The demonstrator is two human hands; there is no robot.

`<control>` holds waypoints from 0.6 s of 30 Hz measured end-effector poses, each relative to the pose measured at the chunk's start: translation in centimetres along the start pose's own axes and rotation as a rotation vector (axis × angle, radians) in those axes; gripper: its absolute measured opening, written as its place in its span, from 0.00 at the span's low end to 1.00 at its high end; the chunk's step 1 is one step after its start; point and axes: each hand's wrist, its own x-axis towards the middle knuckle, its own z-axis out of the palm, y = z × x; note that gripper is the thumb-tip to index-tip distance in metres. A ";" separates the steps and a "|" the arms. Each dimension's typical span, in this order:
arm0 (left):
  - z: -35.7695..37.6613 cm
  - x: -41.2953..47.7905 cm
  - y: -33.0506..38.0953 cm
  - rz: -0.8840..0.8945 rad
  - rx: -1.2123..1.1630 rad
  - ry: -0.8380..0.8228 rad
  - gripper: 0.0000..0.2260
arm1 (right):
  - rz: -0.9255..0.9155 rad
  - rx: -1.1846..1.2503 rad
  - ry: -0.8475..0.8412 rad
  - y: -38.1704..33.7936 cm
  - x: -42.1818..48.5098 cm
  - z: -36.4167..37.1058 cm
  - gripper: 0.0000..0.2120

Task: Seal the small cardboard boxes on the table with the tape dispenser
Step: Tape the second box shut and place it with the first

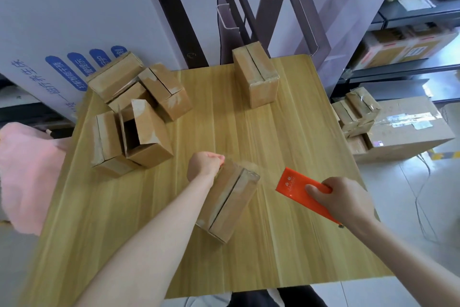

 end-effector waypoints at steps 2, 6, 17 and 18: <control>0.5 0.3 -0.7 -0.014 0.021 0.010 0.08 | 0.019 -0.037 -0.026 -0.5 0.5 0.9 0.18; 1.6 0.6 -1.8 -0.013 0.030 0.042 0.07 | 0.019 -0.085 -0.062 -2.2 2.0 3.5 0.20; 2.8 -1.8 -4.3 -0.021 -0.232 0.232 0.18 | -0.147 -0.257 0.069 -4.9 4.1 5.0 0.20; 2.7 -2.4 -4.4 0.034 -0.287 0.284 0.15 | -0.174 -0.282 0.077 -5.1 4.2 4.8 0.20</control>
